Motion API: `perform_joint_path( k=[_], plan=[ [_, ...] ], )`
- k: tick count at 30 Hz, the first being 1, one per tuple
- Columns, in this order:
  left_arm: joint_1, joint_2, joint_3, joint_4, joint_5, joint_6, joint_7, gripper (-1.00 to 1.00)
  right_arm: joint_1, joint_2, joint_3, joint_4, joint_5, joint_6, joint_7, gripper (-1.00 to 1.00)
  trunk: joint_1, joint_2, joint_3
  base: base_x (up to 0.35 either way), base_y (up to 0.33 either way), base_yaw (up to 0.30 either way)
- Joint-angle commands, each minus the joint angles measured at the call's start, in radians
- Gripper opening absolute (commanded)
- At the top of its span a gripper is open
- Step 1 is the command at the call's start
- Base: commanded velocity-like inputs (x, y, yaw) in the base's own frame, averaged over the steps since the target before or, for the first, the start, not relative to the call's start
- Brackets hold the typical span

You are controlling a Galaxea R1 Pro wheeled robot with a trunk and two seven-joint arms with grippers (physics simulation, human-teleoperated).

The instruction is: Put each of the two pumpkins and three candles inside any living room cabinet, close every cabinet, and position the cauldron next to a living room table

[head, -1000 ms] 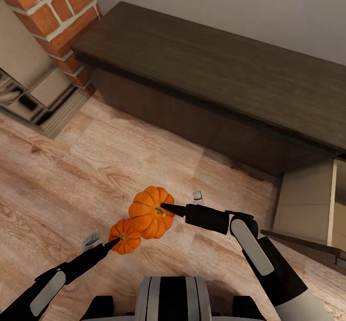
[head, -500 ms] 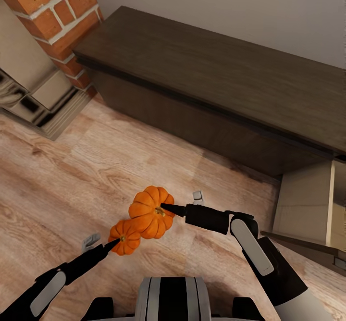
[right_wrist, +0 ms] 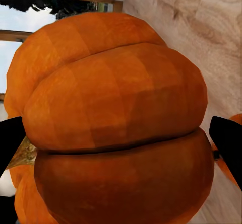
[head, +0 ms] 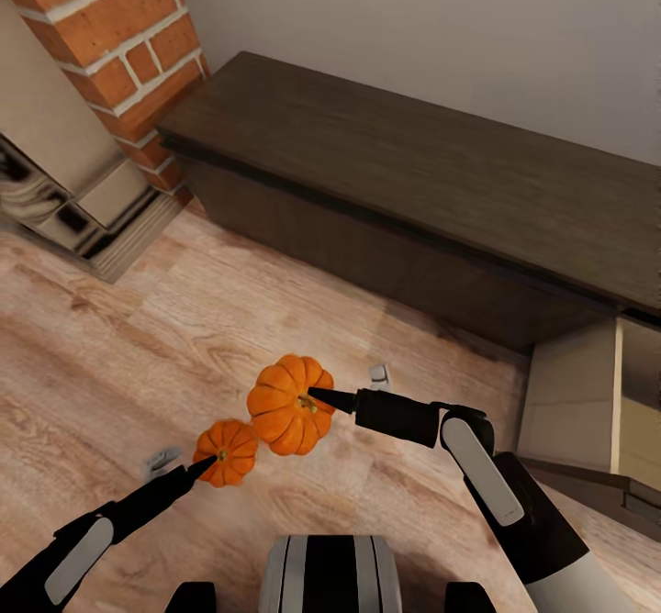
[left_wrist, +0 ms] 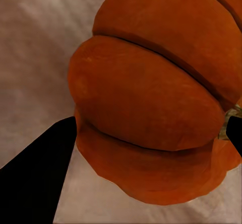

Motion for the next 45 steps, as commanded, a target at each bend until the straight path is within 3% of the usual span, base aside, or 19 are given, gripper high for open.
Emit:
perform_joint_path(
  k=[1,6,10,13,23,30,32,36,39,45],
  plan=[
    [0.000,0.012,-0.003,0.000,0.014,0.007,-0.001,-1.00,0.000,-0.001,0.001,0.000,-0.004,0.004,-0.002,-1.00,-0.001,0.000,0.003,0.000,0.000,0.000],
    [0.001,0.064,0.002,0.003,0.044,0.015,-0.001,-1.00,0.000,-0.002,-0.001,0.001,-0.008,0.003,-0.001,-1.00,-0.003,0.001,0.023,0.000,0.000,0.000],
    [0.003,0.118,0.002,-0.001,0.132,0.059,-0.009,-1.00,-0.001,-0.002,-0.001,0.011,-0.009,0.002,-0.003,-1.00,-0.005,0.002,0.038,0.000,0.000,0.000],
    [0.003,0.132,0.003,-0.005,0.157,0.129,-0.033,-1.00,-0.001,-0.002,-0.001,0.018,-0.009,0.004,-0.007,-1.00,-0.006,0.003,0.050,0.000,0.000,0.000],
    [0.003,0.151,0.004,-0.103,0.166,0.334,-0.055,-1.00,0.001,-0.002,-0.001,0.168,-0.008,-0.005,-0.028,-1.00,-0.010,0.005,0.089,0.000,0.000,0.000],
    [0.003,0.198,0.008,-0.120,0.170,0.369,-0.056,-1.00,0.007,-0.002,0.000,0.190,-0.009,-0.025,-0.029,-1.00,-0.014,0.007,0.116,0.000,0.000,0.000],
    [0.003,0.208,0.030,-0.120,0.172,0.390,-0.056,-1.00,0.008,-0.001,0.000,0.195,-0.009,-0.026,-0.029,-1.00,-0.014,0.007,0.123,0.000,0.000,0.000],
    [0.003,0.214,0.093,-0.122,0.168,0.500,-0.056,-1.00,0.009,-0.001,-0.001,0.208,-0.010,-0.028,-0.030,-1.00,-0.016,0.008,0.139,0.000,0.000,0.000],
    [0.003,0.213,0.126,-0.125,0.159,0.544,-0.053,-1.00,0.010,-0.002,-0.001,0.263,-0.017,-0.053,-0.023,-1.00,-0.018,0.009,0.150,0.000,0.000,0.000],
    [0.003,0.215,0.129,-0.155,0.158,0.577,-0.052,-1.00,0.010,0.002,0.000,0.272,-0.012,-0.060,-0.025,-1.00,-0.020,0.010,0.174,0.000,0.000,0.000]
  ],
)
